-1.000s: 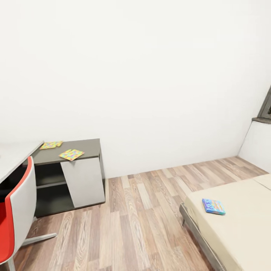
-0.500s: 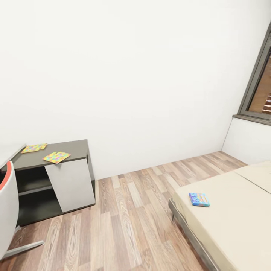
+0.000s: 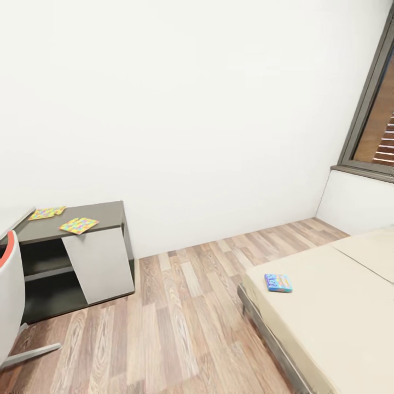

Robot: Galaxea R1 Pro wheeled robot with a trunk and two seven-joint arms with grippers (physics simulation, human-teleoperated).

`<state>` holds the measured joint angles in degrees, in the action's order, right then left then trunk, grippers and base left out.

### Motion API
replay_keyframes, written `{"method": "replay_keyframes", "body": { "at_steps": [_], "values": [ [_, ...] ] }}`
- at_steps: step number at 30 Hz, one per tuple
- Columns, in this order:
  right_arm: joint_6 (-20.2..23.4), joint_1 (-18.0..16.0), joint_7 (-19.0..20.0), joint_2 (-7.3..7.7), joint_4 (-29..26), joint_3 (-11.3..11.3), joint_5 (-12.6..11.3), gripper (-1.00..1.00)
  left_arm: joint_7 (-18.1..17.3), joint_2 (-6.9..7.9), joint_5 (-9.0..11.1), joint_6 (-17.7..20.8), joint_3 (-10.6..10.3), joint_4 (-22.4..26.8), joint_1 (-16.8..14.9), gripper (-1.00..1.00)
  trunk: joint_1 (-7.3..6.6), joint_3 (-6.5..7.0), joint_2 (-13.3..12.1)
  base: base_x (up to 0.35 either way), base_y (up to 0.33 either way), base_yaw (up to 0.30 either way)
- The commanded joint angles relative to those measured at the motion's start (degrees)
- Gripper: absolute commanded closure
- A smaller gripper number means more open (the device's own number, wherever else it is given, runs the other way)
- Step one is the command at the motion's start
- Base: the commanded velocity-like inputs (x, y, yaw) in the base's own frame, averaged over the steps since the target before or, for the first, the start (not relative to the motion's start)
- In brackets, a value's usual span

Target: Put all the toys in the child's room - the three board games (two on the bed and one on the table), the two jigsaw puzzles on the table, and the tennis ball on the table - inside the toy box on the table in the child's room.

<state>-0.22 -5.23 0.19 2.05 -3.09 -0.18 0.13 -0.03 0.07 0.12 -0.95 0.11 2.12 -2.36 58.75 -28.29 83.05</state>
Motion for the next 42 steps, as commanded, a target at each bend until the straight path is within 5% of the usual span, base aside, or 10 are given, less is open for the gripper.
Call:
{"method": "replay_keyframes", "body": {
  "at_steps": [1,7,9,17,26,35,42],
  "values": [
    [-0.1,0.0,0.0,-0.07,0.0,0.0,0.0,-1.0,0.0,0.03,0.0,-0.1,0.0,0.0,-0.1,-1.0,-0.02,-0.06,0.0,-0.133,-0.109,-0.004],
    [0.4,-2.6,-0.1,-0.79,-0.2,0.2,0.1,-1.0,-0.4,0.46,2.2,0.1,2.1,0.9,-2.8,-1.0,-0.02,-0.06,0.0,-0.058,-0.048,-0.002],
    [3.7,-7.9,-0.3,-2.4,-0.3,0.4,0.6,-1.0,-0.7,0.77,5.2,1.4,4.1,2.4,-7.4,-1.0,-0.02,-0.06,0.0,-0.018,-0.015,0.0],
    [14.9,-17.2,-0.6,-5.5,-0.7,0.4,2.2,-1.0,-0.6,1.35,10.8,8.7,6.4,3.5,-19.0,-1.0,-0.02,-0.06,0.0,-0.008,-0.006,0.0],
    [19.3,-24.3,-0.4,-6.56,-2.6,0.4,2.7,-1.0,0.7,-0.6,13.6,17.4,7.2,3.8,-30.3,-1.0,-0.02,-0.06,0.0,-0.002,-0.002,0.0],
    [20.4,-26.1,-0.1,-6.61,-6.3,0.6,2.9,-1.0,7.9,-3.64,15.4,20.4,7.6,3.8,-34.5,-1.0,-0.02,-0.06,0.0,0.0,0.0,0.0],
    [20.3,-26.4,0.0,-6.71,-8.3,0.7,3.0,-1.0,14.4,-4.82,20.8,21.3,8.5,3.8,-35.8,-1.0,-0.02,-0.06,0.0,0.0,0.0,0.0]
  ]
}}
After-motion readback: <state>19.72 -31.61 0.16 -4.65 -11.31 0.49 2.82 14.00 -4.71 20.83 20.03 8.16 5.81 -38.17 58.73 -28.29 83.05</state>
